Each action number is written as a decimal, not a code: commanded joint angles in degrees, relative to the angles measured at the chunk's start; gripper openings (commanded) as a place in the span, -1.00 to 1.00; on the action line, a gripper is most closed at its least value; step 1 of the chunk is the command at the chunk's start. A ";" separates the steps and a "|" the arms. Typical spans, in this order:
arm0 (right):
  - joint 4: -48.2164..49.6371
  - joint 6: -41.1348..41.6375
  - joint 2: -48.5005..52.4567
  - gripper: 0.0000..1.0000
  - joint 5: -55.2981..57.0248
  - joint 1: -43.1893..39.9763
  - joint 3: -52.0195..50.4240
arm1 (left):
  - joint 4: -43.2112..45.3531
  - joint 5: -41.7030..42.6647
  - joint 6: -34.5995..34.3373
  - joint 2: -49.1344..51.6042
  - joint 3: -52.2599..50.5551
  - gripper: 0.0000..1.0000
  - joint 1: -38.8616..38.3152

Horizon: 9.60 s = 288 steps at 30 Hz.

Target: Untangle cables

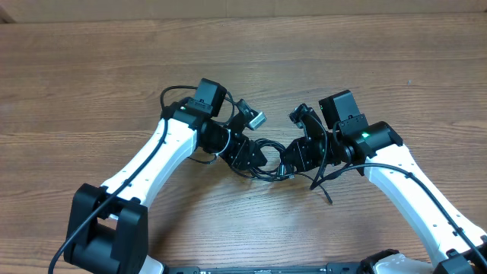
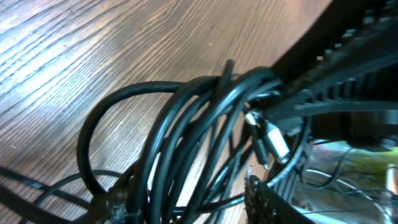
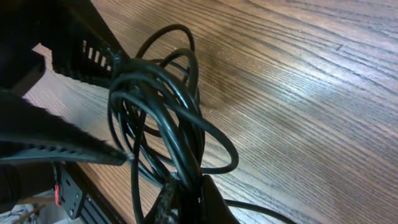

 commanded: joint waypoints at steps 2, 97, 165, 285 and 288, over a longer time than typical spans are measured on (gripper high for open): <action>0.50 -0.70 -0.11 -0.92 -2.05 0.15 0.11 | 0.42 -4.37 1.42 -1.51 1.25 -0.44 -1.05; 2.34 -4.72 -0.11 -0.04 -10.19 0.15 0.11 | -4.13 9.29 3.41 -1.51 1.25 -0.92 8.33; -7.45 19.19 -0.07 -0.92 33.94 0.15 0.11 | -4.72 17.00 6.47 -1.51 1.25 -0.92 13.70; 5.57 5.86 0.02 -0.48 -1.38 0.17 0.09 | 24.76 30.51 -19.69 -1.73 1.27 -0.92 14.62; 5.53 5.84 0.02 -0.47 -1.38 0.17 0.09 | 24.76 28.41 -21.27 -1.90 1.27 -0.91 13.79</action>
